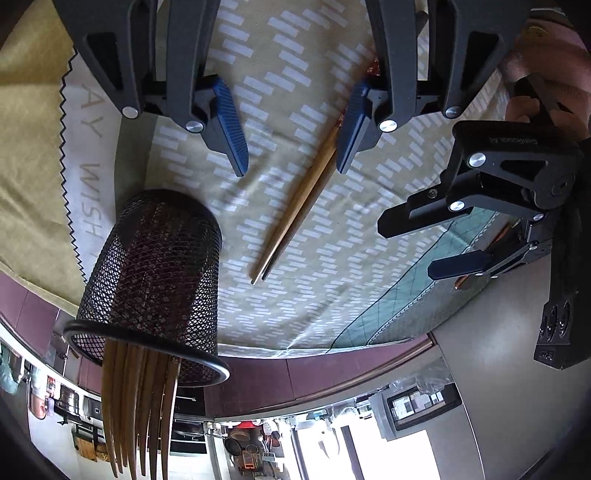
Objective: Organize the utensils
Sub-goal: 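Move both open grippers back over the last chopsticks on the cloth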
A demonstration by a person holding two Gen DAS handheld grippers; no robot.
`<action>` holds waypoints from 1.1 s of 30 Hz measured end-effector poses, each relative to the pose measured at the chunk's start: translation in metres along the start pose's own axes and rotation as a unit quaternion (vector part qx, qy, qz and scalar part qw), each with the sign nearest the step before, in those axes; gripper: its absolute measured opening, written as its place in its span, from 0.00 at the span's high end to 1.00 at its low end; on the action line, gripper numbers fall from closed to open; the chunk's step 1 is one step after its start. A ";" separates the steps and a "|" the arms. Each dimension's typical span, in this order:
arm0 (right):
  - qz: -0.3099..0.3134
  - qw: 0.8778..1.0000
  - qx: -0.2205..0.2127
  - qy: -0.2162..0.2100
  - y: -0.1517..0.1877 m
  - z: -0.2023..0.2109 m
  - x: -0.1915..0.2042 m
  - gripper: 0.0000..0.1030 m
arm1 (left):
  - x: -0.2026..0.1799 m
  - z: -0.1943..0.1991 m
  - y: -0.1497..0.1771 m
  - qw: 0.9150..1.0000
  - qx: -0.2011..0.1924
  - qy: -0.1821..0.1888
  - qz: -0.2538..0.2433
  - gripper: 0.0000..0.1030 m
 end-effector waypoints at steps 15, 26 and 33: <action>-0.001 1.000 0.014 0.012 0.003 0.005 -0.006 0.70 | -0.016 -0.005 0.004 0.999 0.011 0.026 -0.016 0.12; -0.022 1.000 0.004 -0.005 0.008 0.014 -0.014 0.70 | -0.046 -0.009 0.013 0.996 0.026 0.053 -0.061 0.12; -0.030 1.000 -0.002 -0.008 0.006 0.017 -0.019 0.70 | -0.052 -0.013 0.016 0.996 0.032 0.049 -0.067 0.18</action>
Point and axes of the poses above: each gripper's, at about its wrist camera, not at the fingertips, and z roughly against the way its jaws point, x to its left, y to its underside, the point moved 10 cm from there along -z, roughly the way its jaws point, and after that the axes turned 15 degrees about -y, right-handed, at the moved point
